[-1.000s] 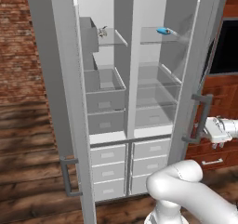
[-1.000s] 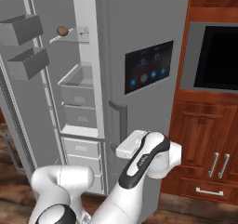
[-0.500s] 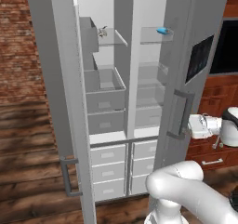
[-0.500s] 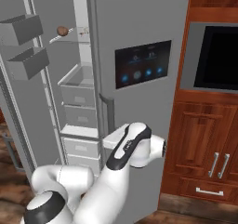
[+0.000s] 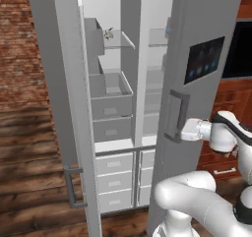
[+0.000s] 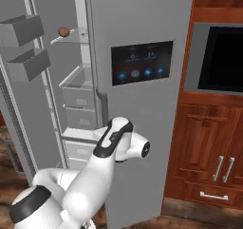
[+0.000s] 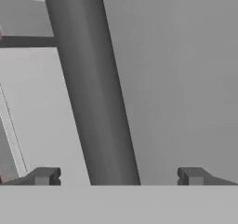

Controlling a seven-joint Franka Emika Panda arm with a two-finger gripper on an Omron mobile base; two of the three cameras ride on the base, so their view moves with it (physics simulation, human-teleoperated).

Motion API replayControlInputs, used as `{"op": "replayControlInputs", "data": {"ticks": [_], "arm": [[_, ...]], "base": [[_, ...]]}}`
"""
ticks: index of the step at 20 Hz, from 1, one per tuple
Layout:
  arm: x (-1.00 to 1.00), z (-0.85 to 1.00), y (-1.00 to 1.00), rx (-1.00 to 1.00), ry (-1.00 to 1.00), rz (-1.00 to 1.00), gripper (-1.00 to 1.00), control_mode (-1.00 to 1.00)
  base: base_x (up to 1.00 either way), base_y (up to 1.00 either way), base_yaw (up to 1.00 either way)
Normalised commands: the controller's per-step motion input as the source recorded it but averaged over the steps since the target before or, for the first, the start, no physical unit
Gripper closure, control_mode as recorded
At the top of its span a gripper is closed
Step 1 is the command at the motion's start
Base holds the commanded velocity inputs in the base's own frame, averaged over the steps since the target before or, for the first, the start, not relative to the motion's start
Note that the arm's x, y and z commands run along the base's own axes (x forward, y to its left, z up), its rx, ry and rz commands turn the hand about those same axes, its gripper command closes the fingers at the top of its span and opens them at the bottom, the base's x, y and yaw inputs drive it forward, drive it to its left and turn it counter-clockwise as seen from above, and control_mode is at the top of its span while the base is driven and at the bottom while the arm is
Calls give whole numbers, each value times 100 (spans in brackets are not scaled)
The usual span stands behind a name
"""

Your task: There's a fish in the fridge that needs to be moved to the freezer for freezing. Pick up the fish from the fridge, place it on any shelf in the freezer, and close the fridge and freezer doors when done.

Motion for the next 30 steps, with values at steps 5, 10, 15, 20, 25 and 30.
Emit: {"op": "replayControlInputs", "data": {"ticks": [5,10,15,20,25,30], "arm": [[42,0,26,0,-1,-16,-100,-100],[46,2,15,0,0,-10,-100,-100],[61,1,1,0,2,-5,-100,-100],[60,0,0,0,3,-4,-100,-100],[41,0,0,0,2,-2,-100,-100],[5,2,0,0,0,0,-100,-100]], "base": [[0,0,0],[0,0,0],[0,0,0],[0,0,0],[0,0,0],[0,0,0]]}}
